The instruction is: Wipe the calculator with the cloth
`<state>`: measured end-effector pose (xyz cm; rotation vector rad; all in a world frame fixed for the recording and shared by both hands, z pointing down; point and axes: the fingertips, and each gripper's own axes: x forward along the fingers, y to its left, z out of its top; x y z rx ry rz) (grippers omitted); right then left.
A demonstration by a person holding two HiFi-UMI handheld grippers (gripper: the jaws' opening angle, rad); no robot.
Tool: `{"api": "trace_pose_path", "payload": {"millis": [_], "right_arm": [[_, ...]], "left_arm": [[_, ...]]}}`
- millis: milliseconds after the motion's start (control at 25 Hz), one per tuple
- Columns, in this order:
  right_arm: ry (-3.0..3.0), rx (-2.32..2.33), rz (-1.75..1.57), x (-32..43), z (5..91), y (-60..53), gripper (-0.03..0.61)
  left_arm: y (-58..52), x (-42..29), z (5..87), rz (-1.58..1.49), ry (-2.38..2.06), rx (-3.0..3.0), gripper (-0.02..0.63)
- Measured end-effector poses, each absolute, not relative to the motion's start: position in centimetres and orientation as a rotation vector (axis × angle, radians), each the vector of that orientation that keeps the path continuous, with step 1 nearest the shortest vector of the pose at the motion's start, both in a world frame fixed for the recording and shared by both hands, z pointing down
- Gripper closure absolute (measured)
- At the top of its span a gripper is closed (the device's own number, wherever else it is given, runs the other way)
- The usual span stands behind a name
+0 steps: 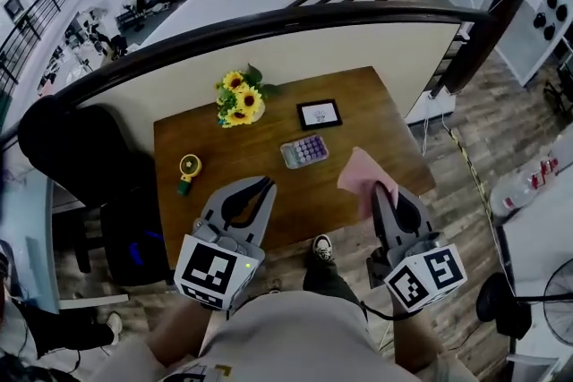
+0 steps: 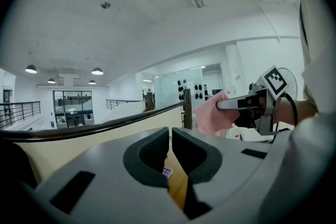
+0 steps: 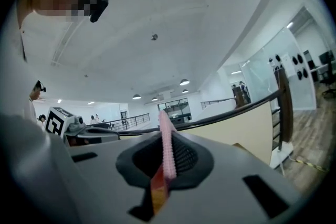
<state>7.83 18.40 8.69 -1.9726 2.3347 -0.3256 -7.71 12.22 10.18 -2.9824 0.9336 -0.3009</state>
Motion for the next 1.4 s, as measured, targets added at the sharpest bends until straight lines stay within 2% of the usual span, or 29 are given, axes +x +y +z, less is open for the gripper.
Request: {"api": "trace_pose_path", "payload": {"millis": [480, 1080, 1400], "right_arm": [[2.618, -1.664, -0.455, 15.5, 11.6, 3.6, 0.563], [2.758, -1.556, -0.644, 14.1, 18.4, -3.4, 0.561], [2.756, -1.694, -0.756, 14.6, 25.3, -5.6, 0.561]], "left_arm": [[2.2, -1.2, 13.0, -0.450, 1.330, -2.886, 0.592], [-2.8, -1.0, 19.2, -0.579, 1.464, -2.929, 0.592], [-5.0, 0.3, 29.0, -0.765, 1.400, -3.050, 0.592]]}}
